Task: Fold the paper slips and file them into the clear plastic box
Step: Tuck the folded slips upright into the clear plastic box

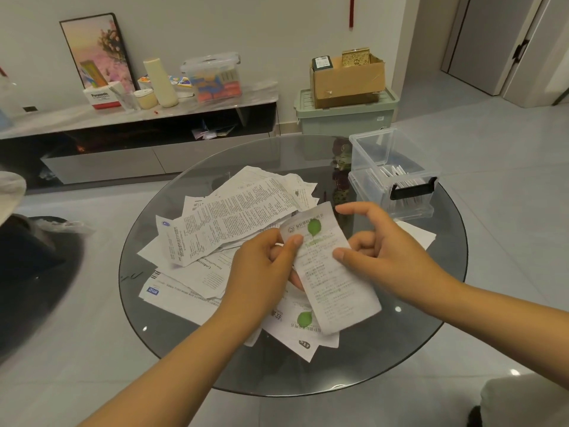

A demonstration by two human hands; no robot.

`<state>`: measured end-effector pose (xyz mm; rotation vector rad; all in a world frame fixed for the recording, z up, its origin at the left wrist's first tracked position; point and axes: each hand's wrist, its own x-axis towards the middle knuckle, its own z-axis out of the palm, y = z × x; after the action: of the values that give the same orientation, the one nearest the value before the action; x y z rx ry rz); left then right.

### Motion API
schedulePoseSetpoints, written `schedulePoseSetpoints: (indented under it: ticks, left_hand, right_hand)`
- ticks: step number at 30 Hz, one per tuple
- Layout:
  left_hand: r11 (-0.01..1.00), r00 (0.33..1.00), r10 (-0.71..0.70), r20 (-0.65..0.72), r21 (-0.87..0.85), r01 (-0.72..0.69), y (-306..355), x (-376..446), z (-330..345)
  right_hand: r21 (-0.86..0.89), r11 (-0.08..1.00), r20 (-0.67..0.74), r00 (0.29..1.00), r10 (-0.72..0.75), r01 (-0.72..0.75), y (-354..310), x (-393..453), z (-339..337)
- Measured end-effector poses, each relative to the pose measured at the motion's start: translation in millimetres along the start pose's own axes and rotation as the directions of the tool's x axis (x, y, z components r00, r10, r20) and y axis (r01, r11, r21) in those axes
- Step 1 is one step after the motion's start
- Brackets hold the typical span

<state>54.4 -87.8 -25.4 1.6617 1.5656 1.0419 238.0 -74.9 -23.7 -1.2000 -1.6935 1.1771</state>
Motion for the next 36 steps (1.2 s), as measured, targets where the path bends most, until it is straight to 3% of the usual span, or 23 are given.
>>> schedulePoseSetpoints:
  ticks: [6, 9, 13, 16, 20, 26, 28, 30, 32, 36]
  left_hand:
    - [0.977, 0.991, -0.131, 0.027, 0.171, 0.124, -14, 6, 0]
    - [0.899, 0.996, -0.087, 0.032, 0.434, 0.064, -21, 7, 0]
    - [0.861, 0.996, -0.052, 0.077, 0.509, 0.006, -24, 8, 1]
    - [0.895, 0.992, -0.073, 0.102, 0.445, 0.020, -26, 10, 0]
    - [0.941, 0.978, -0.130, 0.160, 0.330, 0.071, -22, 10, -2]
    - [0.960, 0.980, -0.147, 0.135, 0.259, 0.108, -21, 8, 0]
    - [0.954, 0.996, -0.054, 0.071, 0.299, 0.030, -20, 5, 1]
    - [0.904, 0.989, 0.137, 0.057, 0.402, -0.148, -20, 3, 1]
    - [0.815, 0.940, 0.299, 0.167, 0.467, -0.342, -22, 3, 3]
    - [0.713, 0.867, 0.288, 0.406, 0.514, -0.477, -32, 3, 11]
  right_hand:
    - [-0.227, 0.973, 0.155, 0.986, 0.066, -0.030, 3, -1, 2]
    - [-0.275, 0.952, 0.291, 0.933, 0.213, -0.132, 1, -2, 1]
    - [-0.447, 0.894, 0.400, 0.890, 0.217, -0.016, 2, -2, -6]
    - [-0.439, 0.898, 0.337, 0.921, 0.197, -0.031, 8, 2, -7]
    - [-0.462, 0.885, 0.137, 0.981, 0.136, -0.059, 18, 8, -4]
    - [-0.614, 0.777, -0.059, 0.990, 0.129, -0.138, 23, 13, 4]
    - [-0.669, 0.731, -0.065, 0.991, 0.119, -0.132, 24, 14, 6]
    - [-0.712, 0.692, -0.063, 0.992, 0.106, -0.119, 25, 15, 7]
    - [-0.728, 0.677, -0.062, 0.994, 0.087, -0.105, 25, 14, 8]
    - [-0.736, 0.675, -0.005, 0.996, -0.090, 0.058, 26, 14, 6]
